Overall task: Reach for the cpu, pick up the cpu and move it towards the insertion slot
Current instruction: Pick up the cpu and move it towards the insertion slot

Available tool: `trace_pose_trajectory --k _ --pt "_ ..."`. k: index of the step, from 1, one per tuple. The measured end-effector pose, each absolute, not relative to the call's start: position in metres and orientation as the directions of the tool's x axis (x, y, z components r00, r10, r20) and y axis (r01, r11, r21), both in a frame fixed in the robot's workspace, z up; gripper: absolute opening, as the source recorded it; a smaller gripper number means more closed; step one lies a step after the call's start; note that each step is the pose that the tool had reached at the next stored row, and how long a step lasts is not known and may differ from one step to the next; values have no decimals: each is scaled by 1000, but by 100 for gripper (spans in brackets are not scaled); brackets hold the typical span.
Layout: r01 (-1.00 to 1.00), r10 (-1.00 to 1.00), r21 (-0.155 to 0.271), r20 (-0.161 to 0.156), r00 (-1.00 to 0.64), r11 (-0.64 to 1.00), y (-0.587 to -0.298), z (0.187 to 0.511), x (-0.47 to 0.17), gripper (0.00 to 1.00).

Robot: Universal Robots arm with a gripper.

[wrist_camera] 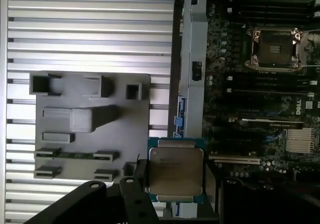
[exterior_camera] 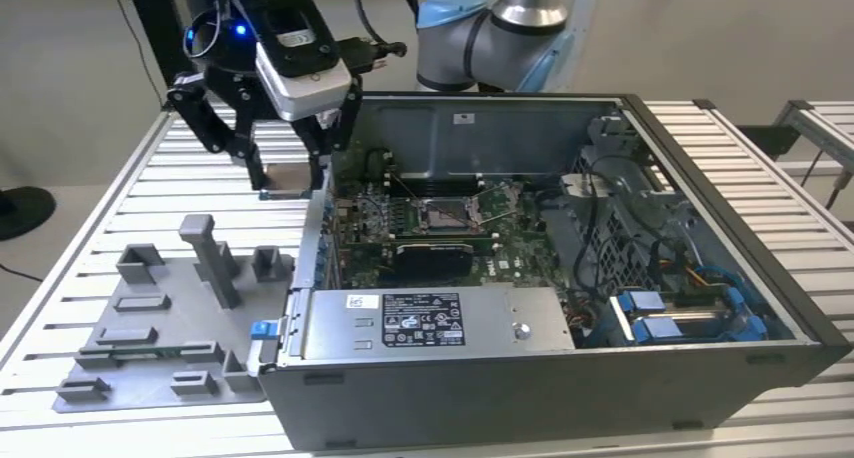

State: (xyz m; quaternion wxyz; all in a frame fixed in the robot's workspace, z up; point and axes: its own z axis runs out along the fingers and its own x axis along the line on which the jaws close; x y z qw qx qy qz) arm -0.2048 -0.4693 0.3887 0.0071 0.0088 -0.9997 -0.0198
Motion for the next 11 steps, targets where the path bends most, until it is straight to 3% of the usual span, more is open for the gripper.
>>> trace_pose_trajectory --k 11 --pt "-17 -18 40 14 -1000 999 -469 389 -155 0"
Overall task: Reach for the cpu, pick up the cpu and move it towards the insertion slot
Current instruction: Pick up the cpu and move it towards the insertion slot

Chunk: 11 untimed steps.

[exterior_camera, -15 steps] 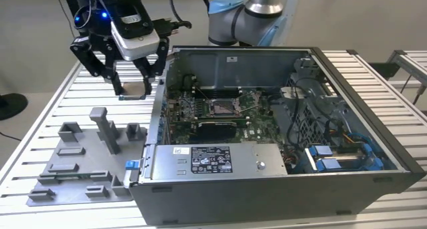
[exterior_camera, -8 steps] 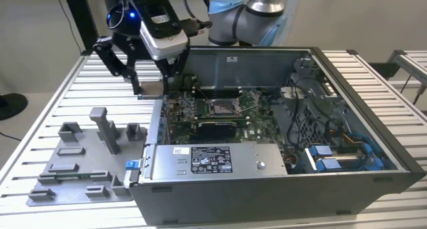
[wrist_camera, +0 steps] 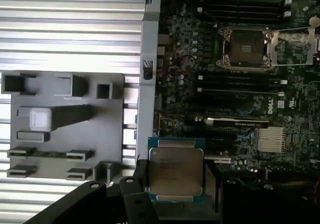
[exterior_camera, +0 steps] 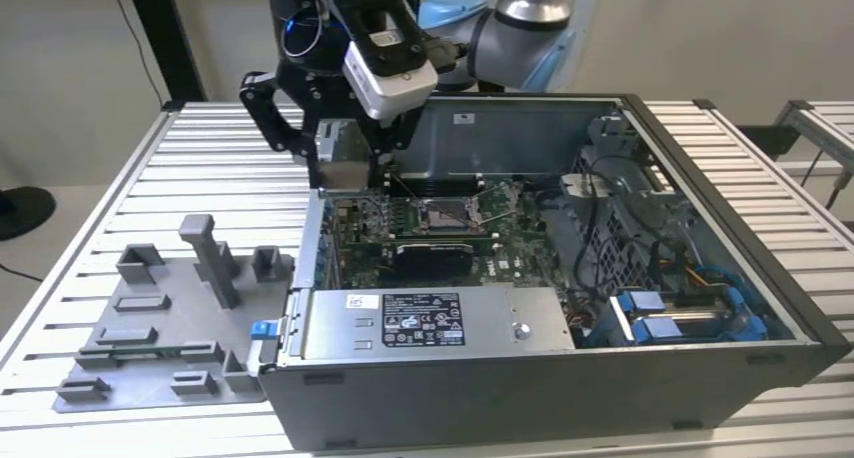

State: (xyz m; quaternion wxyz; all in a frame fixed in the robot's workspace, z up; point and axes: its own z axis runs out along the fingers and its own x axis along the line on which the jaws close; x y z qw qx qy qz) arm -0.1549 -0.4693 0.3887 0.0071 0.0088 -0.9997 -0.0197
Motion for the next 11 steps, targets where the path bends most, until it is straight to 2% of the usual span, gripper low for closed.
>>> trace_pose_trajectory --k 11 --pt "-17 -18 40 14 -1000 999 -469 389 -105 0"
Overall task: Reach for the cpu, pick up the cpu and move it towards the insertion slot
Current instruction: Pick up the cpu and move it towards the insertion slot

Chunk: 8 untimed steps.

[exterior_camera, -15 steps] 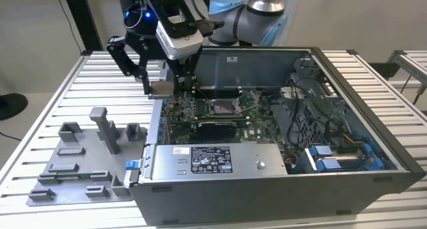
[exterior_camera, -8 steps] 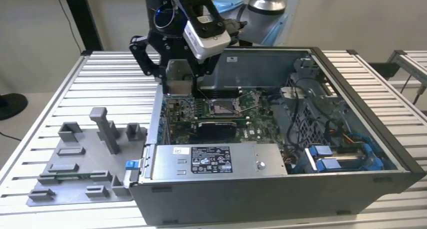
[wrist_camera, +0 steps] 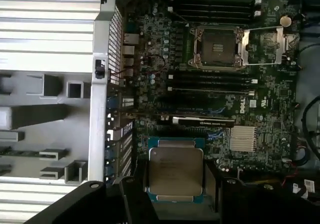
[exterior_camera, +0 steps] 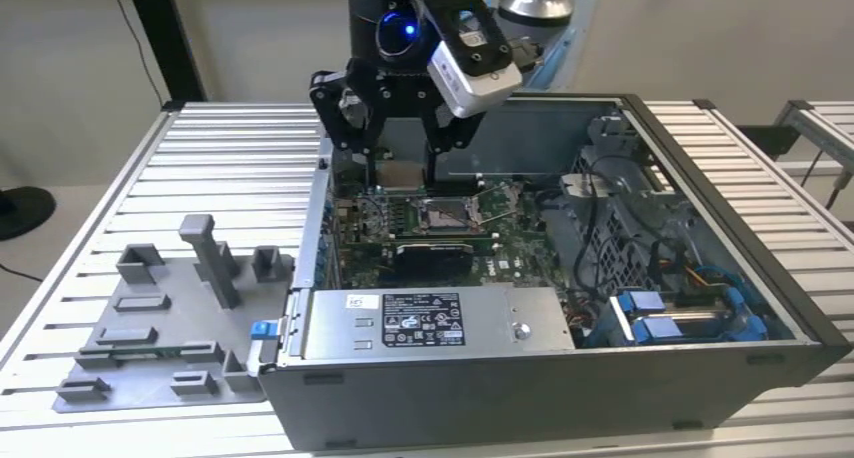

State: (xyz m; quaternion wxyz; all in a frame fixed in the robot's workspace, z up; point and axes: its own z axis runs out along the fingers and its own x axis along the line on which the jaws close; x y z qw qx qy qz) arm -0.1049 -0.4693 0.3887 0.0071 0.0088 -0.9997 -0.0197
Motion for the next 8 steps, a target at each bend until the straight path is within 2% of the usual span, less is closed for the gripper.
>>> trace_pose_trajectory --k 8 --pt "-17 -18 40 14 -1000 999 -469 389 -69 0"
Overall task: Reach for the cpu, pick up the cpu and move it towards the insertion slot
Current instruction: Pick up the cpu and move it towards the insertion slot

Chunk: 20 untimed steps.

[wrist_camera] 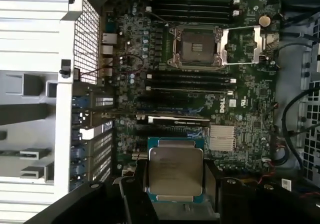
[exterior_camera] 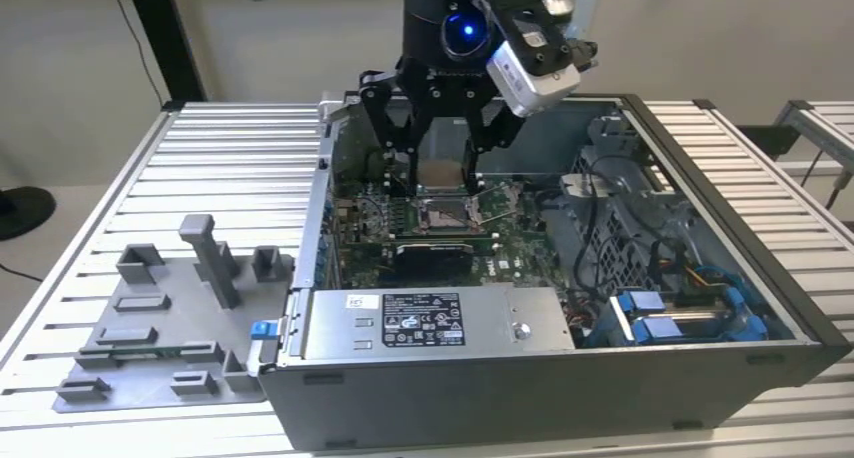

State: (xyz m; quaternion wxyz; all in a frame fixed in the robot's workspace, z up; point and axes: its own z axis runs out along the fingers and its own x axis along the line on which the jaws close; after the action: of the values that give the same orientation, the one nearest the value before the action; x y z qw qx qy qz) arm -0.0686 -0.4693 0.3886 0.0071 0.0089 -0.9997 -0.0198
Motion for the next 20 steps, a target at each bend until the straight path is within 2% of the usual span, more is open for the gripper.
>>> trace_pose_trajectory --k 8,20 --pt "-17 -18 39 14 -1000 999 -469 389 -35 0" --pt "-12 -13 40 14 -1000 999 -461 388 -34 0"
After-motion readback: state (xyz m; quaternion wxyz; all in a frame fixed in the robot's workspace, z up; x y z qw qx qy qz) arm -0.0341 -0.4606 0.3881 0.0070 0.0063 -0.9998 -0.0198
